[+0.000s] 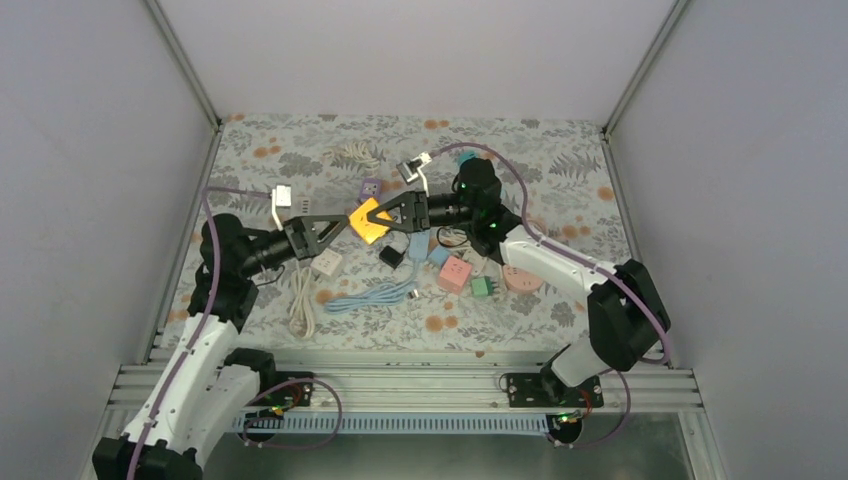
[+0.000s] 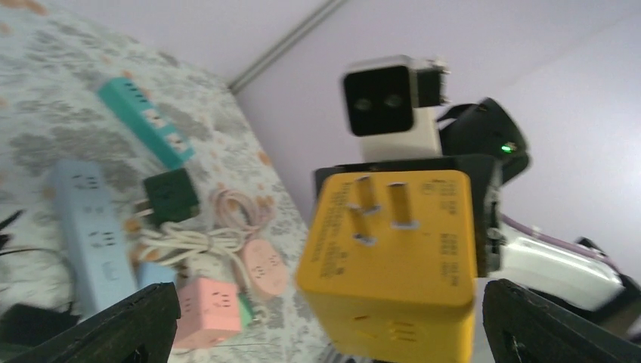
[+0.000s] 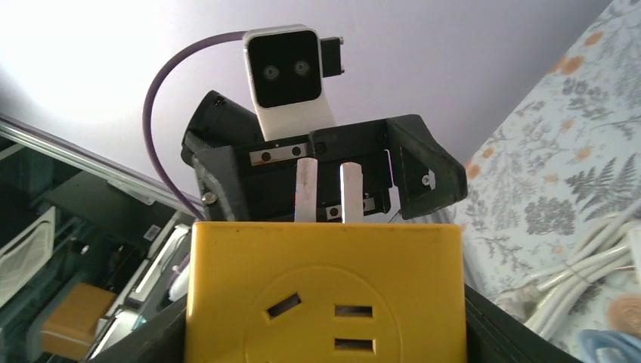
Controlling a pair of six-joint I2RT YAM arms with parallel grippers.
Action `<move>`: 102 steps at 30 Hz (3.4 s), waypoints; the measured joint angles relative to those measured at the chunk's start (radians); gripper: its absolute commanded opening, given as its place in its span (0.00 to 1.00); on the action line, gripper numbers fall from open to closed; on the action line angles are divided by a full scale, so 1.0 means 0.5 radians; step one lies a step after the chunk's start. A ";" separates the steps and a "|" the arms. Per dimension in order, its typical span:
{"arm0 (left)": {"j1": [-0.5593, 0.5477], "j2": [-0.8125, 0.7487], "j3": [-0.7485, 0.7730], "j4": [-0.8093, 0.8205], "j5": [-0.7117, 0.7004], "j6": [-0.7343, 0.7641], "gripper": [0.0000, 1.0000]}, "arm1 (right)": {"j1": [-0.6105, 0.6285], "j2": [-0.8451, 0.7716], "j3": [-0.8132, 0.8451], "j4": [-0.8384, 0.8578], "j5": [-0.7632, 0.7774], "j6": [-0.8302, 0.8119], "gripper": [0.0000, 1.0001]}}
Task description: Insert the plug
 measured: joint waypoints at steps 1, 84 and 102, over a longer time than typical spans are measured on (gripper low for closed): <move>-0.029 -0.005 -0.002 0.071 0.018 -0.059 1.00 | 0.002 0.005 0.002 0.024 -0.012 0.027 0.61; -0.451 0.000 -0.230 0.806 -0.718 -2.313 0.88 | 0.616 0.150 -0.517 1.477 1.920 -2.064 0.38; -0.464 -0.181 0.057 -0.394 -1.011 -1.083 1.00 | -0.008 -0.481 -0.175 -0.233 1.453 -2.220 0.29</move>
